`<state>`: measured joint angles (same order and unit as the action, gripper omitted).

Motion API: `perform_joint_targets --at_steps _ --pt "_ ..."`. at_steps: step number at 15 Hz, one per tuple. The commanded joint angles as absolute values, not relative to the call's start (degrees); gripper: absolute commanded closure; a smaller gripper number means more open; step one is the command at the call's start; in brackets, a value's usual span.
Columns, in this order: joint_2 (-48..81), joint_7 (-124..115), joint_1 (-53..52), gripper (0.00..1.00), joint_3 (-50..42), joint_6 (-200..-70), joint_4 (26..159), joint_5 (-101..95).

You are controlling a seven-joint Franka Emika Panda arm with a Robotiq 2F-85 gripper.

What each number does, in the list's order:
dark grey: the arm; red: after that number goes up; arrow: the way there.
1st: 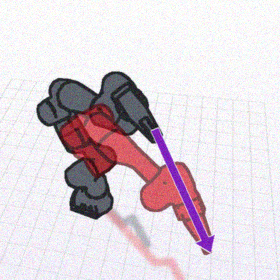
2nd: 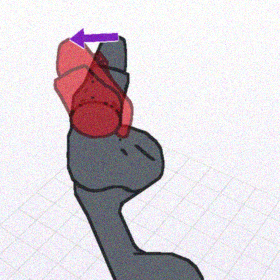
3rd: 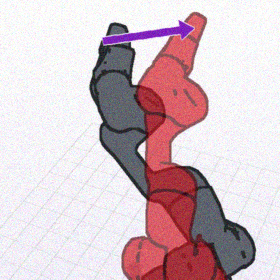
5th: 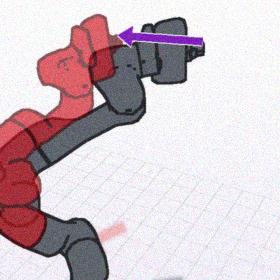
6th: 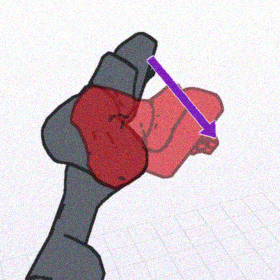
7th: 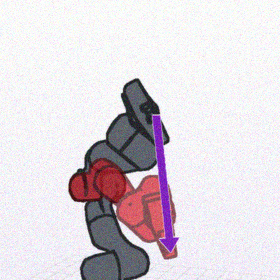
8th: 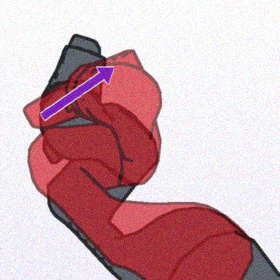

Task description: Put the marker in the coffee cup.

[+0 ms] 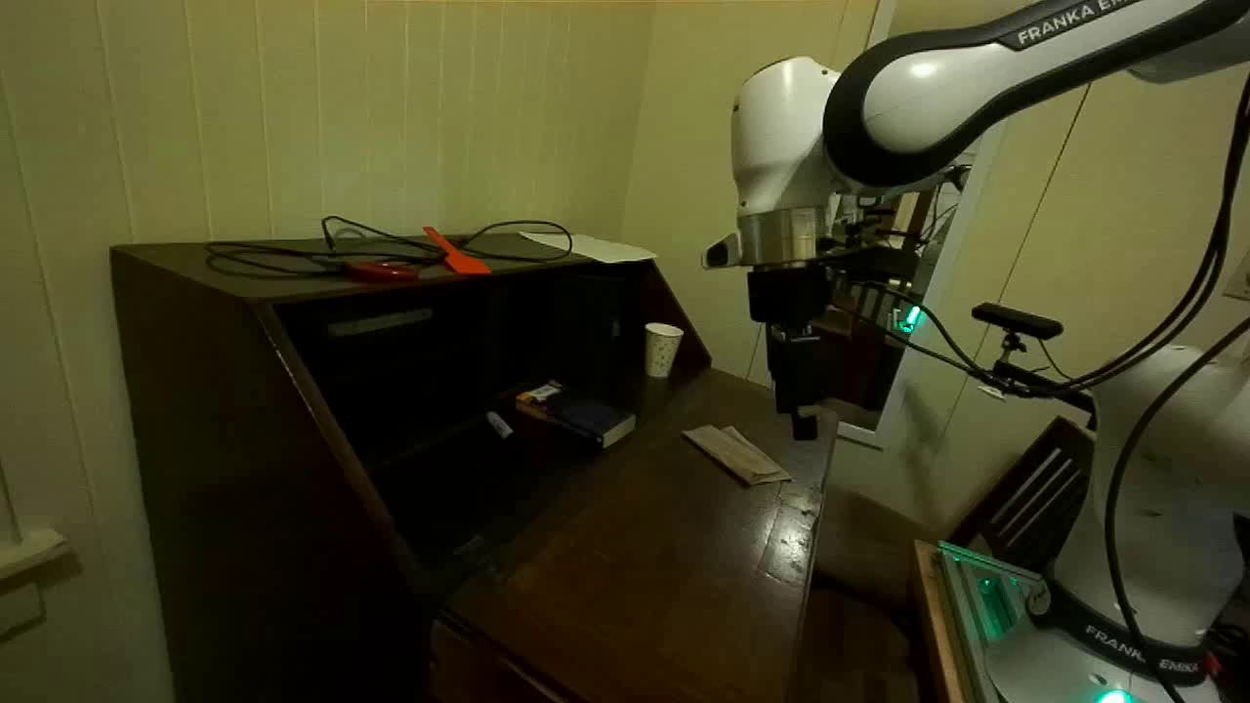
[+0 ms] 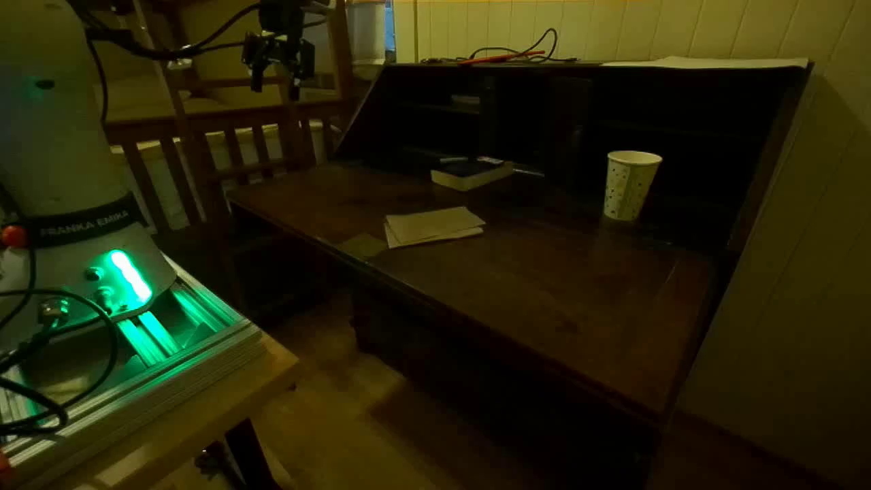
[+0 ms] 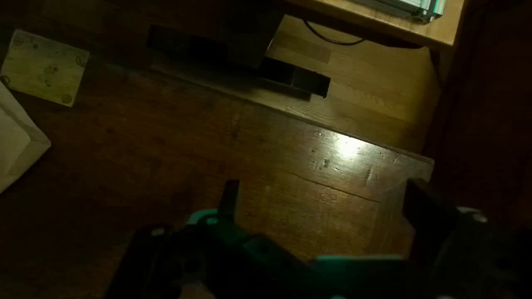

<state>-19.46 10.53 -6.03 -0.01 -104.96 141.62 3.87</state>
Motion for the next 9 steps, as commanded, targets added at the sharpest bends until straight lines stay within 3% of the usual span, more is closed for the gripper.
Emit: perform_joint_targets --at_steps 1,6,9 --pt "-19.44 10.65 -5.49 0.00 0.51 -104.81 141.51 4.02" --pt "-19.45 10.65 -5.49 0.00 0.51 -104.81 141.51 4.02" --pt "-15.22 1.66 -3.96 0.00 1.90 -112.42 138.22 2.29"
